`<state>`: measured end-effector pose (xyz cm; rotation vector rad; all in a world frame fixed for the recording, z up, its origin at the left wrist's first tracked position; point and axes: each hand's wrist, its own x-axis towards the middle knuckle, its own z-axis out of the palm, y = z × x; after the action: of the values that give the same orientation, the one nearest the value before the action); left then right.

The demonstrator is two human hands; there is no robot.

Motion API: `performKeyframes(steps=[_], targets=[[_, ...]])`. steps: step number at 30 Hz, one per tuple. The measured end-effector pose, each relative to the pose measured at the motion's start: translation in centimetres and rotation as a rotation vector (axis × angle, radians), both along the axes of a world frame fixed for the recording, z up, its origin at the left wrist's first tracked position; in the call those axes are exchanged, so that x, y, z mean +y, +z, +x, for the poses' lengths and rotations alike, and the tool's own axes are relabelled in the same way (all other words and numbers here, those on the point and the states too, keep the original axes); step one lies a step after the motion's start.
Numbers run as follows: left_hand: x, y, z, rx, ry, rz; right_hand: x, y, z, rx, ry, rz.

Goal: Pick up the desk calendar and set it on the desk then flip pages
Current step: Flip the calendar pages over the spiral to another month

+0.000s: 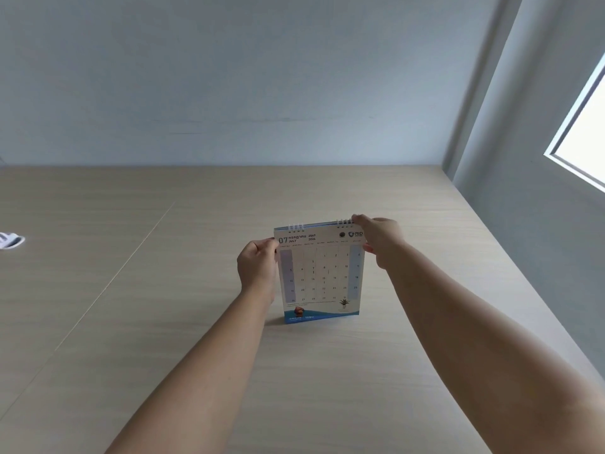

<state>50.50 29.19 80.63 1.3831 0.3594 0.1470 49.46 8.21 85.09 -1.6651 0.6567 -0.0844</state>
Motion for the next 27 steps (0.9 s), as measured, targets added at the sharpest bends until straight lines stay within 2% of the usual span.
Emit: performKeyframes(steps=[7,12,20,23,27], targets=[[0.3,-0.2,-2.1,-0.015,0.025,0.2,0.0,0.2,-1.4,0.009,0.014,-0.013],[0.9,0.0,-3.7,-0.012,-0.046,0.387,0.1,0.1,-2.6,-0.001,0.016,-0.034],[1.2,0.6,-4.7,0.12,-0.079,0.244,0.8,0.3,-4.5,0.002,0.009,-0.028],[0.3,1.6,-4.5,0.143,-0.088,0.247,1.3,0.5,-4.9,0.015,0.043,-0.047],[0.4,1.7,-3.6,0.208,-0.106,0.183,1.2,0.9,-5.3,0.052,0.112,-0.169]])
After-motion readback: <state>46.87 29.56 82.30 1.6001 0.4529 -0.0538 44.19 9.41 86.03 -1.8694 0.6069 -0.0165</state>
